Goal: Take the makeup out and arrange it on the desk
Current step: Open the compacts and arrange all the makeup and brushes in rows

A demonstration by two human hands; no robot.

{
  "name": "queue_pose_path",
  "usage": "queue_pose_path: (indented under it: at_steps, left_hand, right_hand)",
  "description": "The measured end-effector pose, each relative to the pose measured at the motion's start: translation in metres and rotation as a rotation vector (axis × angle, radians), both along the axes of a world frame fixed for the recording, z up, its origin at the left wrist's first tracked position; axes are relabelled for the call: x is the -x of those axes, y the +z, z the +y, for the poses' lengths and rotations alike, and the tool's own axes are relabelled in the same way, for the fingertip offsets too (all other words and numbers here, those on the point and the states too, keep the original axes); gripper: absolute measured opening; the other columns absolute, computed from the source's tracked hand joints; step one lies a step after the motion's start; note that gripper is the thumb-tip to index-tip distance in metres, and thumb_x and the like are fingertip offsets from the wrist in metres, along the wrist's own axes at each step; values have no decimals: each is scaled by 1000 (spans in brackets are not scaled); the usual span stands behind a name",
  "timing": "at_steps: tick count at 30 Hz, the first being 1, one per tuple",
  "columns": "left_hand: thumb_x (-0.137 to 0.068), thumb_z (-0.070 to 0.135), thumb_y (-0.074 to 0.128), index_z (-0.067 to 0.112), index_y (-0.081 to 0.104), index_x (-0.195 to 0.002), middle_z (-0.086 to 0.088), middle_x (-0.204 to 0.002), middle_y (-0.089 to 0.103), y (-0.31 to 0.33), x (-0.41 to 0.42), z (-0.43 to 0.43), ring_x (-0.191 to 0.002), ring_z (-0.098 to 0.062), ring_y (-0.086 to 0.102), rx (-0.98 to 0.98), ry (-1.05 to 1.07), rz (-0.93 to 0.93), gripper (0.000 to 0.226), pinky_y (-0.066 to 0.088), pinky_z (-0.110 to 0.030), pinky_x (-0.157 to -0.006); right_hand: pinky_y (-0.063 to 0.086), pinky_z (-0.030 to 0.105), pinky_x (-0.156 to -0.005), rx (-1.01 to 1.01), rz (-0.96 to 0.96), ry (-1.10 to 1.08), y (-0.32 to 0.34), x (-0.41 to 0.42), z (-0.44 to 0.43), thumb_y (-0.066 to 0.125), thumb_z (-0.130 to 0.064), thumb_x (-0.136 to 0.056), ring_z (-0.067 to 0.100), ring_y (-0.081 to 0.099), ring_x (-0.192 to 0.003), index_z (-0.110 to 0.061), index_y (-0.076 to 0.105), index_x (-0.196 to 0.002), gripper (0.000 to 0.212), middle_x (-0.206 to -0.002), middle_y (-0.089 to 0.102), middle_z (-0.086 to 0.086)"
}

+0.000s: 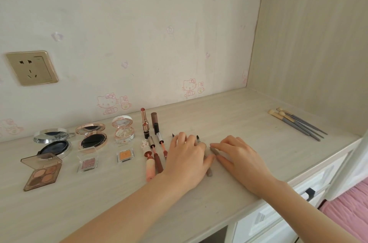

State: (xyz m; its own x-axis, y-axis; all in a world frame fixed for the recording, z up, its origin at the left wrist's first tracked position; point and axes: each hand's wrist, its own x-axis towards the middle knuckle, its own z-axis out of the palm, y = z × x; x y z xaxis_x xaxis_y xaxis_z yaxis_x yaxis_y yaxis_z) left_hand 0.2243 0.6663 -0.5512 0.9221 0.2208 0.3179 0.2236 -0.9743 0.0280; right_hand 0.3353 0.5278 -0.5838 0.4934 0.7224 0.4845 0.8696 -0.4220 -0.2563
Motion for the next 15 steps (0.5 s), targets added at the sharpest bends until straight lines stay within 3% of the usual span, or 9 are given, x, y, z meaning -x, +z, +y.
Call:
queue_pose_path:
  at_steps: [4,8,11,15]
  left_hand:
    - [-94,52,39,27,50,-134,9,-130,46,10,16,6,-126,-15,28,95,-120,72,48,24,-30,-107]
    - [-95,47,43,31,39,-142,11,-149,30,10,25,11,-142,-13,8,115,-219,176,50,12,-32,-115]
    - [-96,44,44,31,40,-142,13,-151,29,9,24,11,-144,-10,5,120,-252,162,48,8,-28,-115]
    - [-95,45,46,27,47,-135,12,-144,41,8,20,9,-141,-9,15,110,-256,100,44,11,-24,-112]
  right_hand:
    - [50,34,-74,12,-2,18,0,-3,-1,60,-28,-91,17,55,-90,-28,66,-115,25,-101,61,-9]
    - [52,40,-71,-23,-16,19,-1,-3,2,60,-24,-91,20,58,-88,-26,70,-107,19,-97,67,-9]
    - [53,40,-69,-33,-25,17,-1,-3,4,62,-22,-90,21,60,-87,-25,71,-105,18,-96,69,-9]
    - [54,38,-70,-34,-27,31,1,-1,6,63,-20,-89,21,60,-90,-22,71,-103,17,-98,69,-8]
